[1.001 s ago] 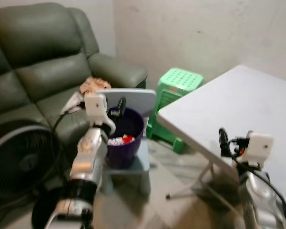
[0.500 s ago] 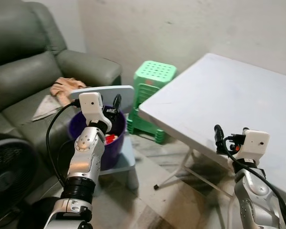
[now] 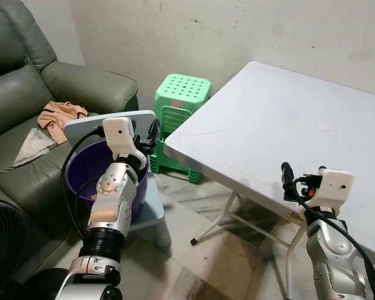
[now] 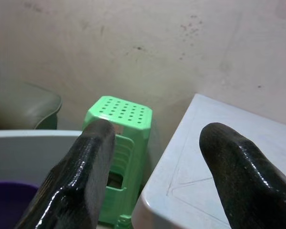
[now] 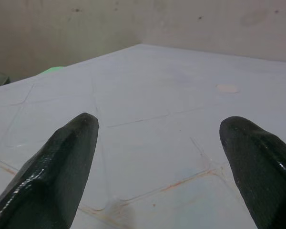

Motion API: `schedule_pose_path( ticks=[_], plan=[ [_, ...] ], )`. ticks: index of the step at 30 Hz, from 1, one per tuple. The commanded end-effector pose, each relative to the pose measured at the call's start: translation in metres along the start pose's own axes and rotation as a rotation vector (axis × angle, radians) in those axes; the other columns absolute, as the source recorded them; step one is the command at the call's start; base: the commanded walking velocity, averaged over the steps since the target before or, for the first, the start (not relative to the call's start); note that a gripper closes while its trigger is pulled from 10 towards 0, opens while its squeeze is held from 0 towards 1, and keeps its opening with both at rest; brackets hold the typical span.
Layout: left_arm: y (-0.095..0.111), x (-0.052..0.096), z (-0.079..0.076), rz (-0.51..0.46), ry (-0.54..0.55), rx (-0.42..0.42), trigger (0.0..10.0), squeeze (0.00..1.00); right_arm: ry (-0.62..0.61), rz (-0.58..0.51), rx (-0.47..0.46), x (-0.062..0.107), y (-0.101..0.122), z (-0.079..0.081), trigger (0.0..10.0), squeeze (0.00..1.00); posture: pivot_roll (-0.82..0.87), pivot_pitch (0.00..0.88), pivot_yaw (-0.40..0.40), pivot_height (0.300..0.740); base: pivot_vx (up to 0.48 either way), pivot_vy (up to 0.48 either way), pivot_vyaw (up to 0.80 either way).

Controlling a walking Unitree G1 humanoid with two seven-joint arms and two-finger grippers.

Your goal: Picking trash to rubbish bin

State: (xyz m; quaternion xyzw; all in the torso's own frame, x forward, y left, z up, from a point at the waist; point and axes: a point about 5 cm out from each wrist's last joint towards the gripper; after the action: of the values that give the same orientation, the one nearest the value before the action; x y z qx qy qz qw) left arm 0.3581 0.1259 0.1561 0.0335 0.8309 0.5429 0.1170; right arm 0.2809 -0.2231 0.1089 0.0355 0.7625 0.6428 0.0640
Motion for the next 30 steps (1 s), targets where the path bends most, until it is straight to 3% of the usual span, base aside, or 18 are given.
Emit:
schedule_pose_path(
  ticks=[1,18,22,30],
  plan=[
    [0.003,-0.001,0.003,-0.003,0.004,-0.038,10.0,0.00,-0.010,-0.003,-0.011,-0.001,0.000,0.001,10.0,0.00,-0.03,0.010,-0.004,0.740,0.000,0.000,-0.76],
    [0.003,-0.003,0.004,0.021,-0.022,-0.092,10.0,0.00,0.007,-0.021,-0.019,-0.006,0.001,0.010,10.0,0.00,-0.01,0.000,0.025,0.740,0.000,0.000,-0.76],
    [-0.005,0.002,0.004,0.046,-0.023,-0.127,10.0,0.00,0.041,-0.029,0.003,-0.009,0.000,0.013,10.0,0.00,0.00,0.000,0.034,0.740,0.000,0.000,-0.76],
    [-0.030,0.022,0.003,0.119,-0.027,-0.147,10.0,0.00,0.099,-0.067,-0.006,-0.007,0.001,0.026,10.0,0.00,0.00,0.000,0.051,0.740,0.000,0.000,0.00]
  ],
)
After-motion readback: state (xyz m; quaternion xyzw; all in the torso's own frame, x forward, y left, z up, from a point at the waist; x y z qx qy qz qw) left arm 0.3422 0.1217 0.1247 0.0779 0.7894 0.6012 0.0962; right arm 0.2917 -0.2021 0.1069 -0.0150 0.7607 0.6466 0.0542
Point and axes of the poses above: a point about 5 cm out from each wrist's last joint towards the gripper, its own x axis pointing back from the gripper into the wrist, its own y axis along the axis of the wrist's last joint, z = x × y, and after that the axes turned 11 degrees about x, right-handed
